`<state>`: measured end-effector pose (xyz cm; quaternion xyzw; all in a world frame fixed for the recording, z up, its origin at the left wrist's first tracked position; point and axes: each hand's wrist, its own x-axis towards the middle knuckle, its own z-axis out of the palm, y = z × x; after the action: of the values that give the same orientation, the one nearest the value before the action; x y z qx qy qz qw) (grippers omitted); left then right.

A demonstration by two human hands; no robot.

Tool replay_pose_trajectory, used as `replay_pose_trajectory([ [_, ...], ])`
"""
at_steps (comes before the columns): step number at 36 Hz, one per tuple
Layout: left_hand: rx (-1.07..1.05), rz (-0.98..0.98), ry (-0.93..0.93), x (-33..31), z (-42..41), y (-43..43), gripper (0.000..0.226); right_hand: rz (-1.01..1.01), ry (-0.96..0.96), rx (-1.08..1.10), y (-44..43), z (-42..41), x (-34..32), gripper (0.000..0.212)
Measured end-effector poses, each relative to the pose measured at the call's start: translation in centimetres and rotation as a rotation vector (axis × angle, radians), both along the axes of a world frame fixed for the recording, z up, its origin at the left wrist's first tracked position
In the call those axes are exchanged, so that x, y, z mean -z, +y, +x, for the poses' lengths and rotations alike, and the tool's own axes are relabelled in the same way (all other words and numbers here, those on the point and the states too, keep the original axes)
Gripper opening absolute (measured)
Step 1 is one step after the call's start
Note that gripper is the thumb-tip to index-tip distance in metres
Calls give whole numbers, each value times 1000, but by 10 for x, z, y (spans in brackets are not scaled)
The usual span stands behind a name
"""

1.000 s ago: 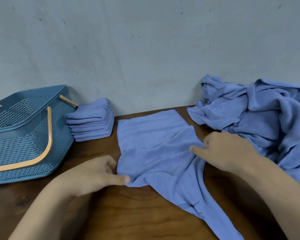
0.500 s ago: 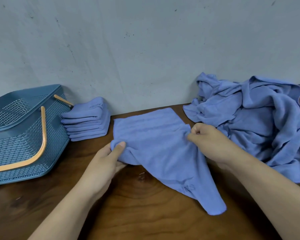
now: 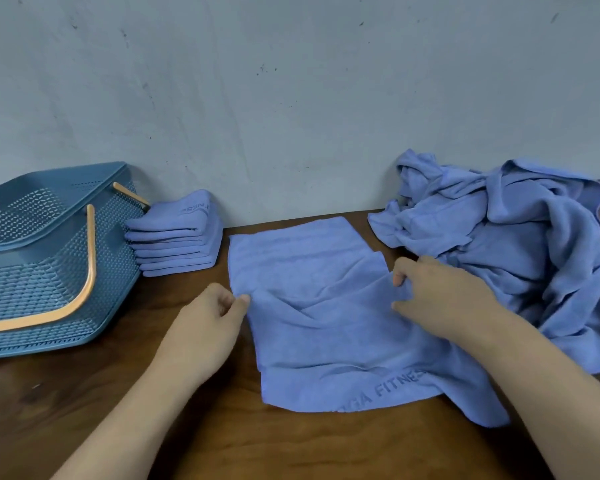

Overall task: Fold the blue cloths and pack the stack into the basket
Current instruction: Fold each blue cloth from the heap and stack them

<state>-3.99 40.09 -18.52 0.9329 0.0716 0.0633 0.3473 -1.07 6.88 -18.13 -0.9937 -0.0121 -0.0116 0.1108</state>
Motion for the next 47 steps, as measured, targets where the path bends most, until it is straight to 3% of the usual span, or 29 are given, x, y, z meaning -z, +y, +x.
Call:
replay_pose_trajectory([
  [3, 29, 16, -155, 8, 0, -3, 19, -29, -120, -128, 6, 1, 2, 42],
  [5, 173, 62, -204, 16, 2, -2, 22, 16, -91, -272, 10, 1, 2, 48],
  [9, 379, 254, -206, 25, 5, 2, 17, 34, 13, -353, 14, -2, 5, 31],
  [11, 370, 274, -197, 27, 7, 5, 31, 57, -15, -338, 15, -6, 0, 11],
  [12, 350, 260, -194, 27, 8, 6, 40, 78, -16, -331, 14, -8, -4, 11],
  [17, 261, 209, -178, 23, 8, 7, 61, 165, 53, -343, 21, -14, -15, 44],
  [20, 220, 215, -189, 22, 7, 6, 53, 172, -72, -315, 21, -8, -6, 27],
  [22, 246, 222, -239, 23, 7, 6, 32, 154, -118, -301, 18, -1, 3, 16],
  [24, 304, 231, -230, 23, 6, 4, 12, 115, -74, -286, 13, 8, 14, 38],
  [27, 336, 126, -146, 16, 12, -2, 22, 166, 12, -254, 6, 20, 23, 61],
  [30, 284, 24, -92, -7, 35, -10, 33, 295, 58, -203, 10, 38, 18, 69],
  [34, 323, 183, -4, -7, 100, -19, 53, 169, 41, -166, 28, 78, 9, 72],
  [40, 318, 464, 209, 28, 180, -29, 78, 11, 194, -95, 45, 136, 34, 84],
  [47, 256, 504, 245, 39, 226, -11, 88, -59, 198, -137, 51, 185, 33, 93],
])
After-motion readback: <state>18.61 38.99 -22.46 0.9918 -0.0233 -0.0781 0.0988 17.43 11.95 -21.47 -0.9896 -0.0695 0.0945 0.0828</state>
